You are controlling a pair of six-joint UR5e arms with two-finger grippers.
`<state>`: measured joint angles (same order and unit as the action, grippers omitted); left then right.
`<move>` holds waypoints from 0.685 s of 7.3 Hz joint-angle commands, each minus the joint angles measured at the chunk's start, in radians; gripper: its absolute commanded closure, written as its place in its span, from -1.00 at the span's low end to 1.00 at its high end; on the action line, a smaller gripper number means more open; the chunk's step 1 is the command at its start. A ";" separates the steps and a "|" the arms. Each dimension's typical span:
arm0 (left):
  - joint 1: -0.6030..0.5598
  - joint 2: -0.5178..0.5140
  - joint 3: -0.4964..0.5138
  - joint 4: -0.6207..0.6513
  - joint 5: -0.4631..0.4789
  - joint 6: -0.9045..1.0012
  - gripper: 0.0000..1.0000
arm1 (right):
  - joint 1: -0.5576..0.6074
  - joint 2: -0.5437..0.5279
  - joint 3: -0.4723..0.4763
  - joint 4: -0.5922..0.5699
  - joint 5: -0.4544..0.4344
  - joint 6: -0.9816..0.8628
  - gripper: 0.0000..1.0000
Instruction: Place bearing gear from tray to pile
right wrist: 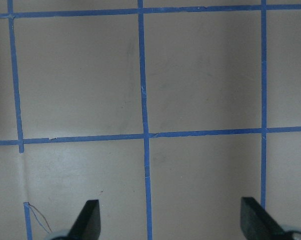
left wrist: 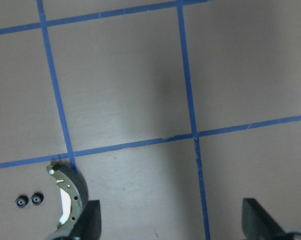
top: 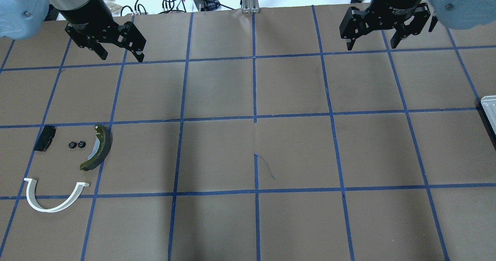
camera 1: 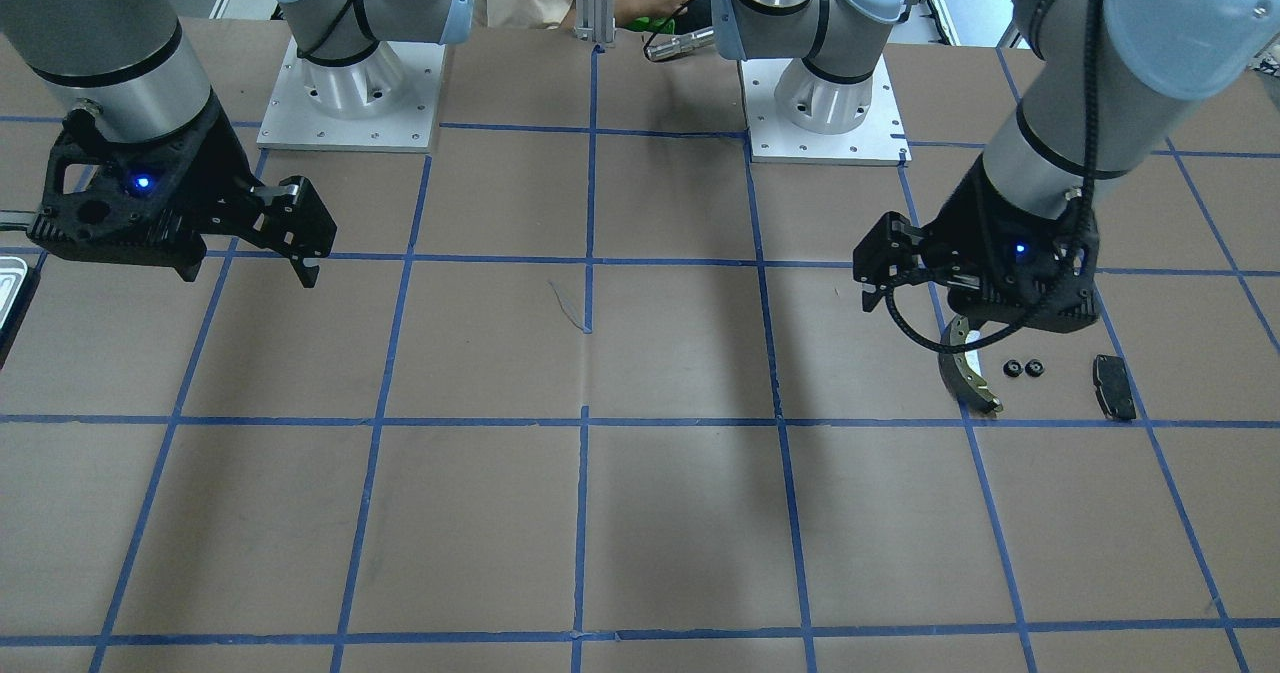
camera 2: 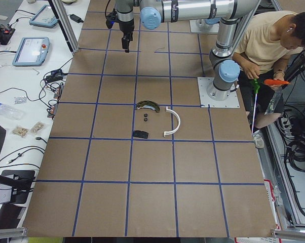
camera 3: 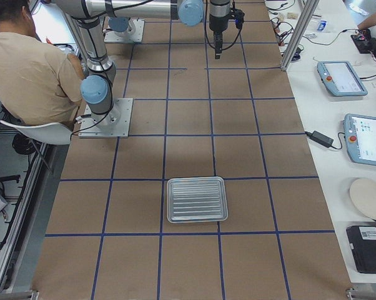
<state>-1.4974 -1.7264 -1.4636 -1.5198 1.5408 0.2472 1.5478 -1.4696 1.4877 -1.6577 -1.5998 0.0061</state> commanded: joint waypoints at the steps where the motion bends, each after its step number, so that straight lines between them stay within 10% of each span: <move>1: -0.058 0.024 -0.012 -0.019 0.005 -0.049 -1.00 | 0.000 0.000 0.000 -0.001 0.000 0.000 -1.00; 5: -0.049 0.059 -0.046 -0.109 0.034 -0.048 -1.00 | 0.000 0.000 -0.001 0.003 -0.005 0.000 -1.00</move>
<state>-1.5504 -1.6789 -1.4912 -1.6134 1.5641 0.1992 1.5478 -1.4696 1.4869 -1.6557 -1.6045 0.0061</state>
